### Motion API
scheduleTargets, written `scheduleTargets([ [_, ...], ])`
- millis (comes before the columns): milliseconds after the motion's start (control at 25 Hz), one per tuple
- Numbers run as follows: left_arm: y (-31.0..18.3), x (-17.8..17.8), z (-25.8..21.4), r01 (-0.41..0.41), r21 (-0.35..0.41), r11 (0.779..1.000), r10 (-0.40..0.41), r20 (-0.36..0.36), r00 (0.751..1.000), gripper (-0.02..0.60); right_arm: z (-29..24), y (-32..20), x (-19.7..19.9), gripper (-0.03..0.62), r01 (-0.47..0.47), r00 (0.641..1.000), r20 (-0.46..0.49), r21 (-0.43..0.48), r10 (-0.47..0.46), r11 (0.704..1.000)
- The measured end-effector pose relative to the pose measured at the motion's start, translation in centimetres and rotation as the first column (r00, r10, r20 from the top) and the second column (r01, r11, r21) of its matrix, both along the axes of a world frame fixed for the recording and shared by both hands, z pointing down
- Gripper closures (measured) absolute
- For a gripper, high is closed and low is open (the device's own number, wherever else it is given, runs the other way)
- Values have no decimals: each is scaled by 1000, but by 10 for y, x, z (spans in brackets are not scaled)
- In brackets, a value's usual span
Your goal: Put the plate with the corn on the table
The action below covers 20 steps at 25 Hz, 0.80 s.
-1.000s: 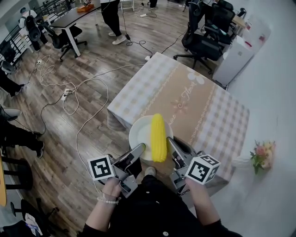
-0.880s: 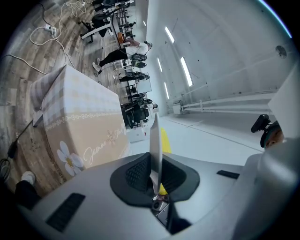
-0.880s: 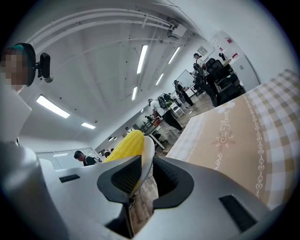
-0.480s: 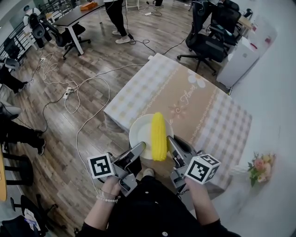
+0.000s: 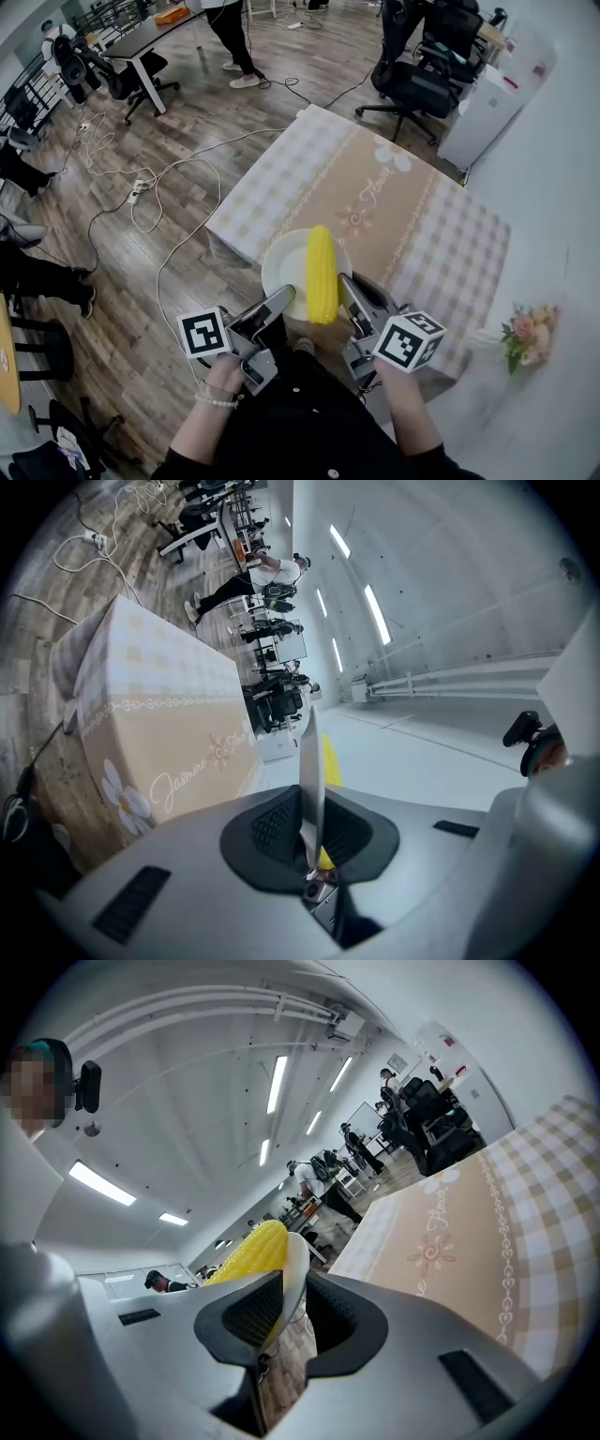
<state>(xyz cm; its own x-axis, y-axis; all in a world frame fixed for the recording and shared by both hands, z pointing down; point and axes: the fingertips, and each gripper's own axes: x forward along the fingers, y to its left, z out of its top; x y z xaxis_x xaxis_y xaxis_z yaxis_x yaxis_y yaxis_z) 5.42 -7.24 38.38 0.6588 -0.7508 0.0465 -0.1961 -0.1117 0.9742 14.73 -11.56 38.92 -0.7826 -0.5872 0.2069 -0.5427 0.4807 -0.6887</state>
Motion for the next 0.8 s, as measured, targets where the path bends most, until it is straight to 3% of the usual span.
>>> scheduleTargets([
  [800,-53,-12,12,-88,3,996,88,-8,996,549,11,-45,-8,488,-68,997,-34,-16,68,998],
])
